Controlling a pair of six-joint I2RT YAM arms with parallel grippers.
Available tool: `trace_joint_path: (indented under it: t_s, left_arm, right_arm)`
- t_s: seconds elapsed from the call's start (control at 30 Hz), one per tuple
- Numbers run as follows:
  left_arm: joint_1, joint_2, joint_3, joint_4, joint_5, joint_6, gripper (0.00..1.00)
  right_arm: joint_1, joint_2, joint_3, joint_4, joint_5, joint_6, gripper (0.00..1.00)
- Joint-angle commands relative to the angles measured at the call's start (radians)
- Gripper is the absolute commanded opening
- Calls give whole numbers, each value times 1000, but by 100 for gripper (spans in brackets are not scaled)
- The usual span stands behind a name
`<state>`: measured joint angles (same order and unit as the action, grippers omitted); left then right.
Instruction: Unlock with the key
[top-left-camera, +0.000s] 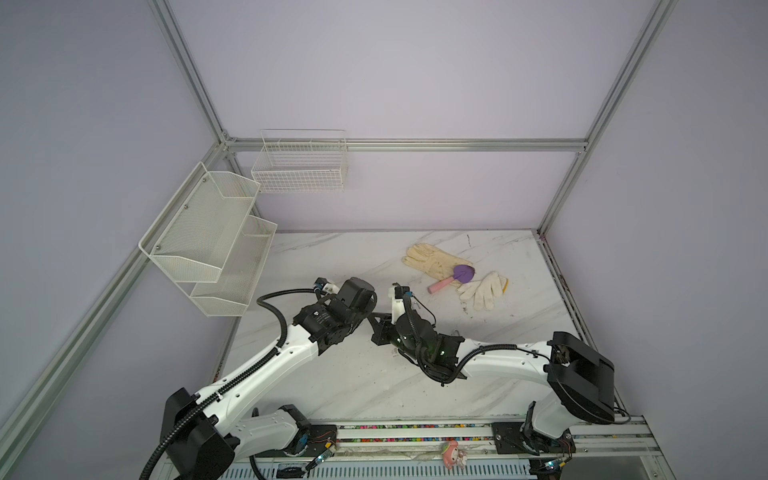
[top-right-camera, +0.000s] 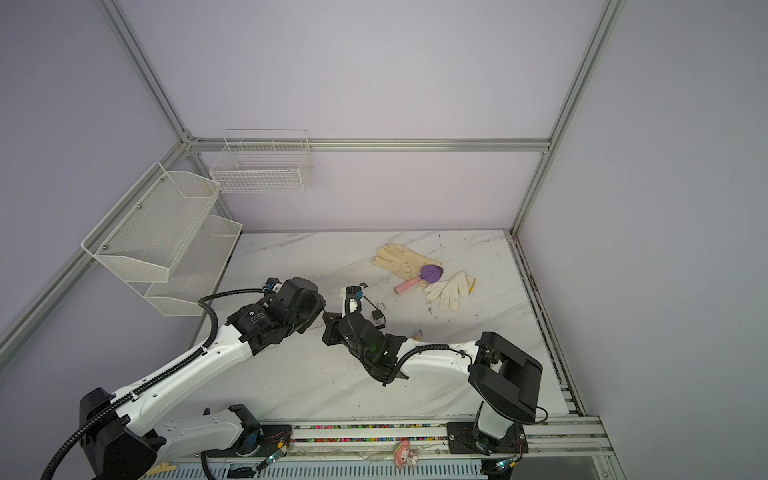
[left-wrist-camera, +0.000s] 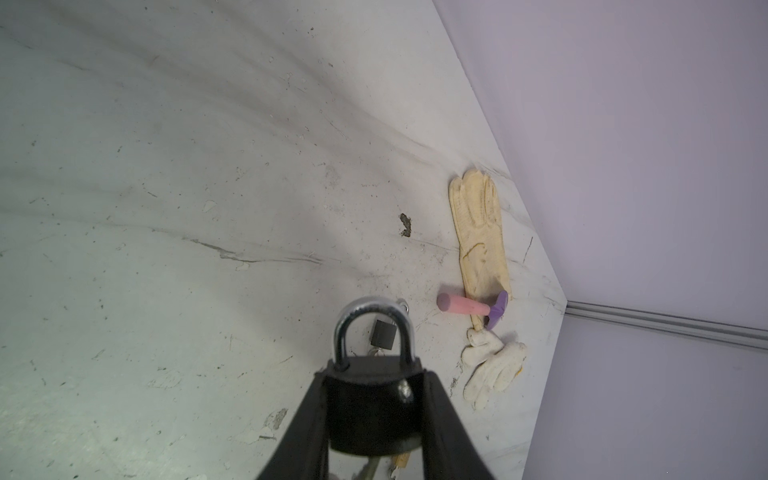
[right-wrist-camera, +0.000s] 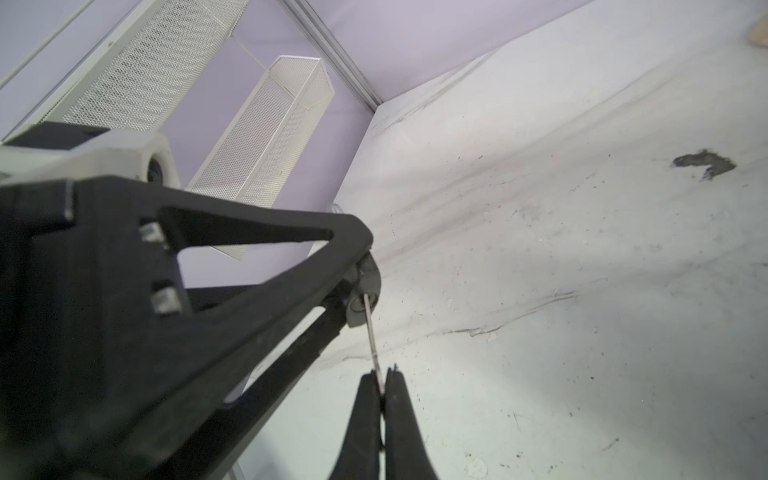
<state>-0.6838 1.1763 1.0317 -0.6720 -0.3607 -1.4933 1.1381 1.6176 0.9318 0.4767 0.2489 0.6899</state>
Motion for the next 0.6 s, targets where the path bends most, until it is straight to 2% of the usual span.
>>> trace_joint_path:
  t_s: [0.0, 0.13, 0.23, 0.4, 0.57]
  left_arm:
    - [-4, -46, -15, -14, 188, -13, 0]
    - [37, -91, -43, -25, 199, -25, 0]
    - [65, -102, -52, -41, 217, -50, 0]
    - [70, -88, -32, -68, 231, -76, 0]
    - [47, -48, 24, -129, 182, -69, 0]
  right_arm:
    - [-8, -74, -3, 44, 20, -83, 0]
    - [-11, -105, -17, 19, -121, -81, 0]
    - [-11, -136, -24, -9, -151, -78, 0]
    - [-16, -134, 31, -124, -159, -69, 0]
    - [-33, -111, 102, -232, -130, -51, 0]
